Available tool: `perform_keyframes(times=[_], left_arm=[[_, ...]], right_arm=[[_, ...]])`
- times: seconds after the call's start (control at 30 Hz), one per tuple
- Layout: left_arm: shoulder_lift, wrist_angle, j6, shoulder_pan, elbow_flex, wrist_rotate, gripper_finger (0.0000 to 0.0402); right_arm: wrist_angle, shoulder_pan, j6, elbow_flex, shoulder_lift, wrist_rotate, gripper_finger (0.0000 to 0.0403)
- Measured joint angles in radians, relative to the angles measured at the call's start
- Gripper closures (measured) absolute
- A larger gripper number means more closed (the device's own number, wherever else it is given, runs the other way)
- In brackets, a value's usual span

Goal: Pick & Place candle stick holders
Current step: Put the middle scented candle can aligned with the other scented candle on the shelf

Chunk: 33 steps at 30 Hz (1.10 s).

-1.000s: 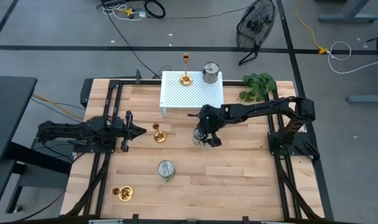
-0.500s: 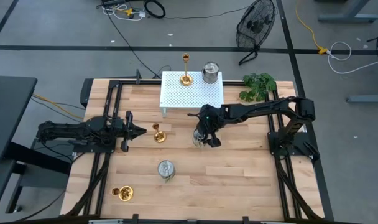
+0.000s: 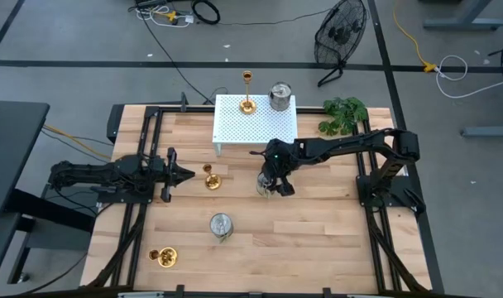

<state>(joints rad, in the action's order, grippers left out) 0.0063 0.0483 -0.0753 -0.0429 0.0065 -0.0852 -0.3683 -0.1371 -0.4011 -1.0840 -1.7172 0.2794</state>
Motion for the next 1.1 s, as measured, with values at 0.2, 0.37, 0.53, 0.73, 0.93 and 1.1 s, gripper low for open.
perform_keyframes(times=[0.2, 0.37, 0.53, 0.73, 0.93, 1.1], left_arm=[[0.000, 0.000, 0.000, 0.000, 0.000, 0.000, 0.0369], [0.000, 0.000, 0.000, 0.000, 0.000, 0.000, 0.0369], [0.000, 0.000, 0.000, 0.000, 0.000, 0.000, 0.0369], [0.000, 0.000, 0.000, 0.000, 0.000, 0.000, 0.0369], [0.000, 0.000, 0.000, 0.000, 0.000, 0.000, 0.0369], [0.000, 0.000, 0.000, 0.000, 0.000, 0.000, 0.0369]], right_arm=[[0.000, 0.000, 0.000, 0.000, 0.000, 0.000, 0.0047], [-0.003, 0.000, 0.000, 0.000, 0.001, 0.000, 0.0040], [-0.025, 0.000, 0.000, 0.001, 0.037, -0.004, 0.0044], [-0.066, -0.010, 0.034, 0.000, 0.104, -0.012, 0.0044], [-0.121, -0.032, 0.087, 0.000, 0.173, -0.021, 0.0044], [-0.252, -0.057, 0.109, -0.071, 0.195, -0.033, 0.0044]])
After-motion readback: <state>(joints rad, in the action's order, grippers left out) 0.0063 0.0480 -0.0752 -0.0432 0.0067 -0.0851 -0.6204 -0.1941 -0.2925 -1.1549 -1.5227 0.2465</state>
